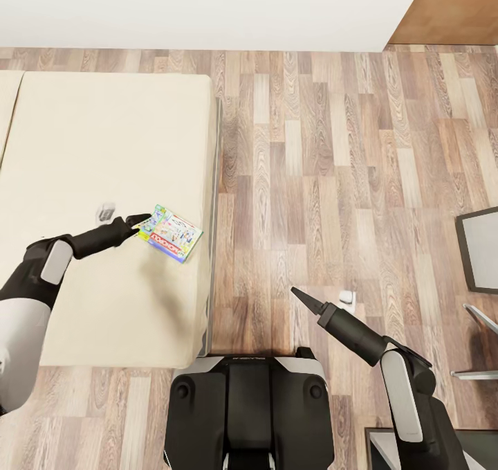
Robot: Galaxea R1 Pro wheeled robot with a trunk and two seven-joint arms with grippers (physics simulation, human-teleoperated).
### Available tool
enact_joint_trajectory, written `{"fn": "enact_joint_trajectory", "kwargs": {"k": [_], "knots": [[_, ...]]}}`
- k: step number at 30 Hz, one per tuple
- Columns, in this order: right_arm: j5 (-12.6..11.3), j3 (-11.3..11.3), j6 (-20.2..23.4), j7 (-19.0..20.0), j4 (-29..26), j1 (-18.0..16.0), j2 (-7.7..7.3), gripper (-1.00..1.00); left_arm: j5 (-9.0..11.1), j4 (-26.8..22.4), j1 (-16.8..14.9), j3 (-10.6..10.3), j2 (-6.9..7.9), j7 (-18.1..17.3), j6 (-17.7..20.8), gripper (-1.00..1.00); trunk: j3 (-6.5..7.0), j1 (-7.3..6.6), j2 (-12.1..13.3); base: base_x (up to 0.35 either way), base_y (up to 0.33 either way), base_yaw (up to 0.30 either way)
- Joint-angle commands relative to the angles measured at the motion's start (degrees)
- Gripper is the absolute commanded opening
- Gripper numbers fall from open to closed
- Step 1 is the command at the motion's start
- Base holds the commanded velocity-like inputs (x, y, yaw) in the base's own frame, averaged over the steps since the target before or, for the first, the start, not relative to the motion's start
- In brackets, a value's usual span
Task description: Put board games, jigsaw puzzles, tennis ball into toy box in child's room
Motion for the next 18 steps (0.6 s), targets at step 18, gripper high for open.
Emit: {"fn": "enact_joint_trajectory", "kwargs": {"k": [18], "knots": [[-0.07, -0.12, 0.33, 0.06, -0.01, -0.04, 0.05, 1.00, -0.45, 0.36, -4.41, -0.26, -0.73, 5.79, -0.27, 1.00, -0.06, 0.03, -0.08, 0.000, 0.000, 0.000]]}}
